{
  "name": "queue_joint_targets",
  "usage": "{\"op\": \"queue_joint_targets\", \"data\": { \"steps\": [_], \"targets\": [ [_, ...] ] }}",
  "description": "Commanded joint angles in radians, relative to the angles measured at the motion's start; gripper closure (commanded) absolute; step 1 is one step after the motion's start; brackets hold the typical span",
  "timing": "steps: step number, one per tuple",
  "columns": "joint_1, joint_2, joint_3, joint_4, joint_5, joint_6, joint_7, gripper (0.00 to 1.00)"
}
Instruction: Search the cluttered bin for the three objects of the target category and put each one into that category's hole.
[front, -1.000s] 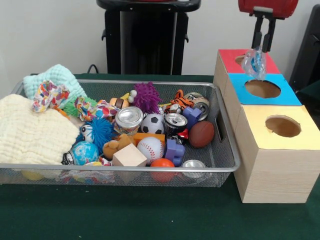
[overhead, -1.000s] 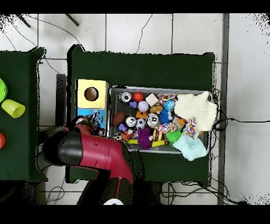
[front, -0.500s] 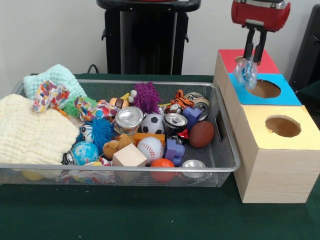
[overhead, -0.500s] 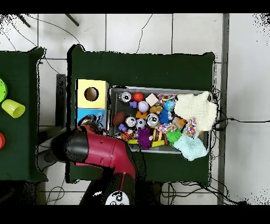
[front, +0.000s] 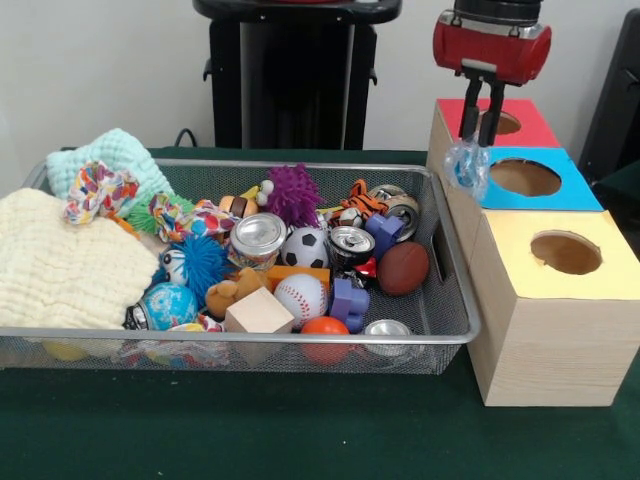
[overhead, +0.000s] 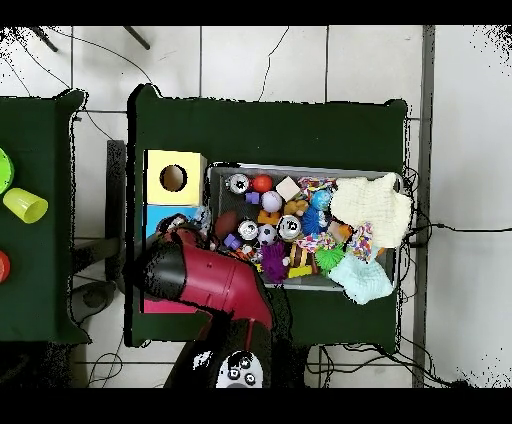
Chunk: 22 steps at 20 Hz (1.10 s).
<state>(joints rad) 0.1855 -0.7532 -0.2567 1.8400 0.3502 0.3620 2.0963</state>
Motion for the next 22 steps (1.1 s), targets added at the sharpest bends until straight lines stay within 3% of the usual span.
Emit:
{"op": "queue_joint_targets", "data": {
  "steps": [1,7,22],
  "targets": [
    [0.043,0.042,0.063,0.07,0.041,-0.028,0.238,1.0],
    [0.083,0.074,0.05,0.052,0.068,-0.043,0.27,1.0],
    [0.074,0.064,0.039,0.051,0.082,-0.043,0.221,1.0]
  ]
}}
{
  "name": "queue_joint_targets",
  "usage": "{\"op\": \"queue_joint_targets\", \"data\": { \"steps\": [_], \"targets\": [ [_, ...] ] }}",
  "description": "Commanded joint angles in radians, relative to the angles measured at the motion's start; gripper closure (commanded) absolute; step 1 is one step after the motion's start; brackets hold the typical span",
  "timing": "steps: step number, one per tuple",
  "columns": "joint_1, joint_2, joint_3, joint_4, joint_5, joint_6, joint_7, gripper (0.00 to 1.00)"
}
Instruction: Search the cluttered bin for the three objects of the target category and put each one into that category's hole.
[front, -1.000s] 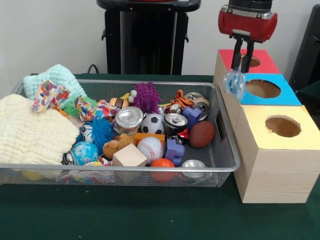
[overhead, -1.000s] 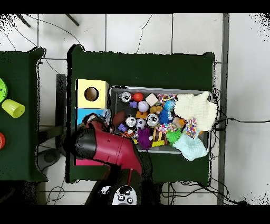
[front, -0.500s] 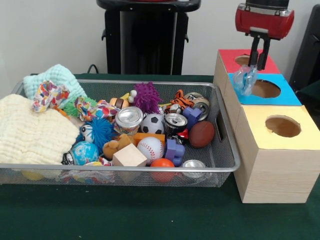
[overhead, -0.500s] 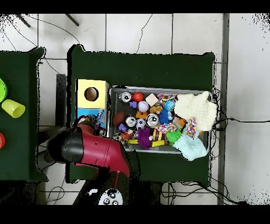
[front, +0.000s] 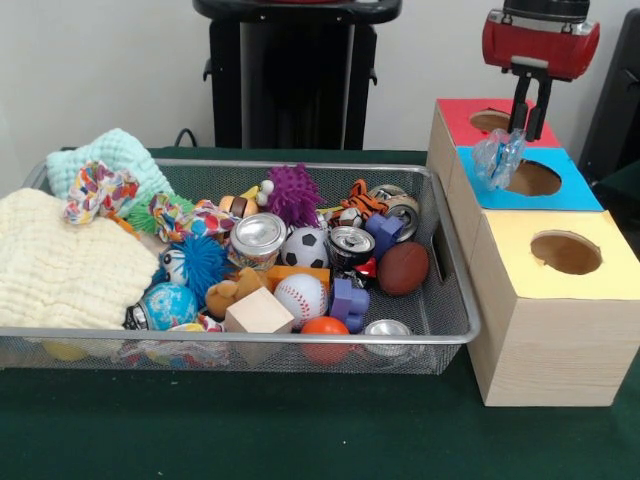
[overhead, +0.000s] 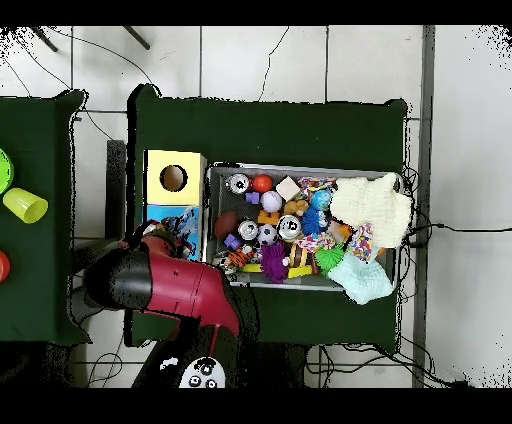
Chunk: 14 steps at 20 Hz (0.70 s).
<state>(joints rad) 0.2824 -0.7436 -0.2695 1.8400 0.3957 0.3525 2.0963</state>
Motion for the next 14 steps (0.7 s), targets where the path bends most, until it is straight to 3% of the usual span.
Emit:
{"op": "queue_joint_targets", "data": {
  "steps": [1,9,14],
  "targets": [
    [-0.025,0.052,0.057,0.057,0.034,-0.042,0.217,1.0],
    [-0.026,0.058,0.06,0.048,0.035,-0.039,0.215,1.0],
    [-0.025,0.082,0.065,0.034,0.029,-0.09,0.215,1.0]
  ]
}}
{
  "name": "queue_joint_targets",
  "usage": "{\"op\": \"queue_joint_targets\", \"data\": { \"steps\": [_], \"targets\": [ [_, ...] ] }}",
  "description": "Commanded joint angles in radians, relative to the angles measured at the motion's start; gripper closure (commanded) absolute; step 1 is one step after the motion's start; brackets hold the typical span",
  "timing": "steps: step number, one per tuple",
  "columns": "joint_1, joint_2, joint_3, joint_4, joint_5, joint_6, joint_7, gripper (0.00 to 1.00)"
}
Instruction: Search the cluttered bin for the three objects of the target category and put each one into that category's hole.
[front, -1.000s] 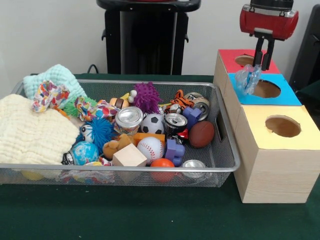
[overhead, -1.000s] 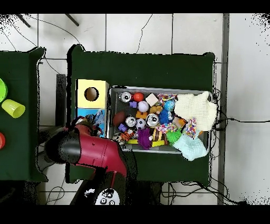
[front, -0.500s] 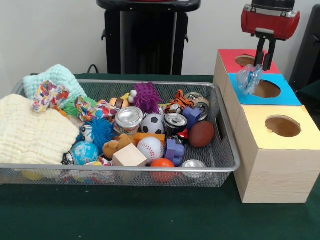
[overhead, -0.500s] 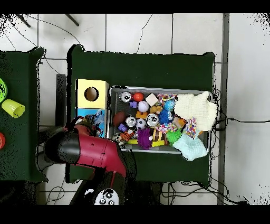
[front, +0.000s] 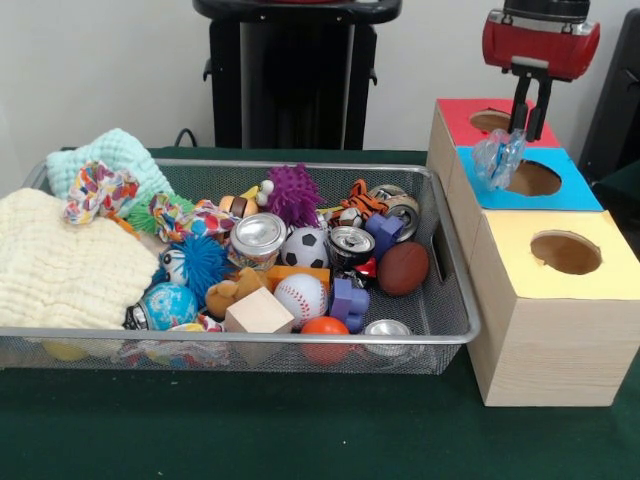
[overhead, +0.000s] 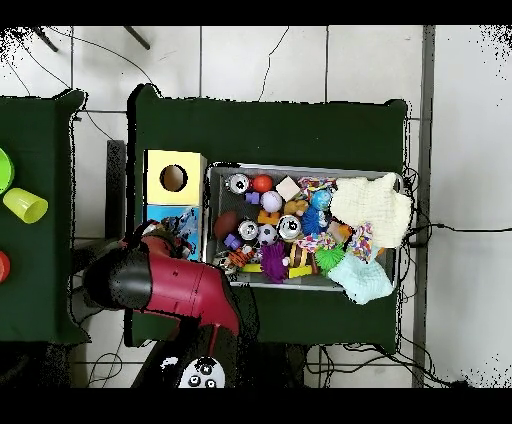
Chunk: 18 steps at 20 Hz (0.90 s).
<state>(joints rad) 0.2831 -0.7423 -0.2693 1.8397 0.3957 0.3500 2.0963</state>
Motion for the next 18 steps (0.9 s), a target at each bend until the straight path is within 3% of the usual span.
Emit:
{"op": "queue_joint_targets", "data": {
  "steps": [1,2,3,18],
  "targets": [
    [-0.032,0.077,0.07,0.038,0.026,-0.098,0.21,1.0],
    [-0.038,0.075,0.075,0.042,0.023,-0.109,0.205,1.0],
    [-0.044,0.072,0.08,0.046,0.02,-0.121,0.2,0.0],
    [-0.053,0.073,0.1,0.057,0.02,-0.156,0.188,0.0]
  ]
}}
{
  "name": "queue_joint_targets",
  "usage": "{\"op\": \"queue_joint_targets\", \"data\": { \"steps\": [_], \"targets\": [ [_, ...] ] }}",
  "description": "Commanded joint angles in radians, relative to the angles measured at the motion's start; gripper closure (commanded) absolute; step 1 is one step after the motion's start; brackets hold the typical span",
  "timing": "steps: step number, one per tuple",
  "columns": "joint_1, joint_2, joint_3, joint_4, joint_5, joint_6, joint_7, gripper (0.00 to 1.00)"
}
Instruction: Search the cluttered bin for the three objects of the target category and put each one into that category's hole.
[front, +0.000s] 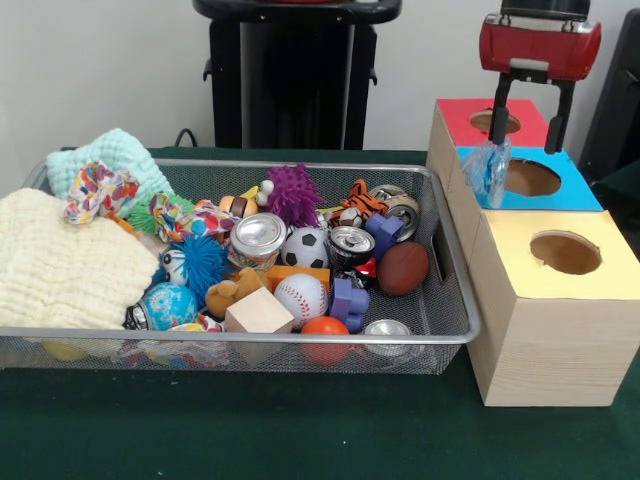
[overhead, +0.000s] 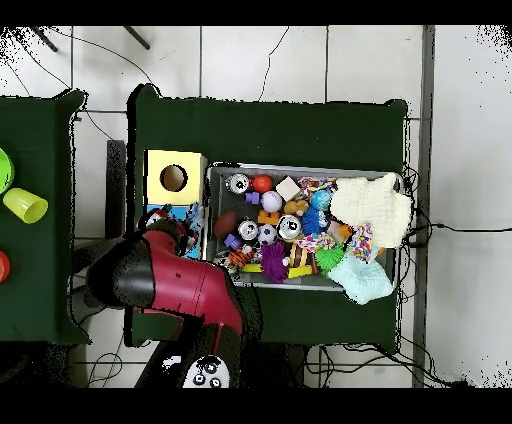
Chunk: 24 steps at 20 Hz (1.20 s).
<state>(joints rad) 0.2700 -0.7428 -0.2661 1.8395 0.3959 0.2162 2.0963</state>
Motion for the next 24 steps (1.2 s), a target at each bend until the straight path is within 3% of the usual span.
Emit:
{"op": "queue_joint_targets", "data": {
  "steps": [1,19,24],
  "targets": [
    [-0.038,0.074,0.095,0.058,0.02,-0.022,0.189,0.0],
    [-0.04,0.073,0.098,0.055,0.021,-0.014,0.188,0.0],
    [-0.016,0.083,0.067,0.037,0.019,0.016,0.191,0.0]
  ]
}}
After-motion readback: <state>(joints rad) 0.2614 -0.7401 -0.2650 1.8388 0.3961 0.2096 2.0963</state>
